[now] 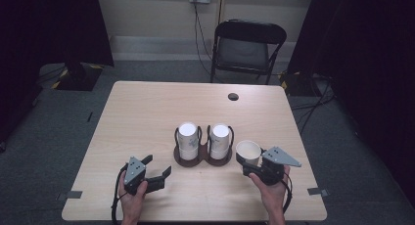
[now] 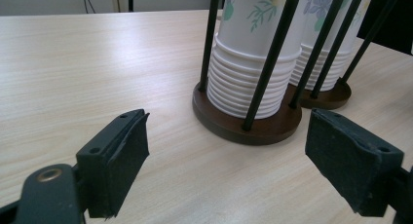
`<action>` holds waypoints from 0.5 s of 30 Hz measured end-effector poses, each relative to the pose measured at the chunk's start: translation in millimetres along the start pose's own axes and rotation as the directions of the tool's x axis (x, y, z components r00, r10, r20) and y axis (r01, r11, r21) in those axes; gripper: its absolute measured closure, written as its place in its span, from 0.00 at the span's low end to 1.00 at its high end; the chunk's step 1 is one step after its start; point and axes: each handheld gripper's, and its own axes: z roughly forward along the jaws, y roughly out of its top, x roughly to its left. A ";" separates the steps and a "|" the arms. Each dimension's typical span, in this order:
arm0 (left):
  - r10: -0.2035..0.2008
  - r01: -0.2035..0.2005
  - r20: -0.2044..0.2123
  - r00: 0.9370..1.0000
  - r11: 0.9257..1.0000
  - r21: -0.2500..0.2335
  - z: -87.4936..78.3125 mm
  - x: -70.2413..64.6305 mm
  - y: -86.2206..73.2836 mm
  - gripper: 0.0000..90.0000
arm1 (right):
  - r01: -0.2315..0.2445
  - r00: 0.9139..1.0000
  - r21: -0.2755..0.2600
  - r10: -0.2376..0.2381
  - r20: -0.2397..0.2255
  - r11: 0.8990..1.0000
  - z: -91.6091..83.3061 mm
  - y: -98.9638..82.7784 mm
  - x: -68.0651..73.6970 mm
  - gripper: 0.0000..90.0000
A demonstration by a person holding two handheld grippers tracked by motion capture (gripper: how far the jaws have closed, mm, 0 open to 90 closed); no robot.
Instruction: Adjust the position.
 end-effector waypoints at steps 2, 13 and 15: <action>0.003 -0.003 -0.003 1.000 1.000 0.002 0.1 -1.1 0.0 0.17 | -0.011 1.000 -0.002 0.011 0.019 1.000 5.3 1.8 -7.0 0.33; 0.031 -0.031 -0.004 1.000 1.000 0.000 0.1 -3.4 -0.2 0.17 | -0.045 0.997 -0.009 0.046 0.067 0.999 27.7 7.5 -31.2 0.33; 0.029 -0.029 -0.002 1.000 1.000 0.000 0.0 -3.2 -0.2 0.17 | -0.055 0.996 -0.011 0.056 0.074 0.998 31.6 8.2 -36.3 0.33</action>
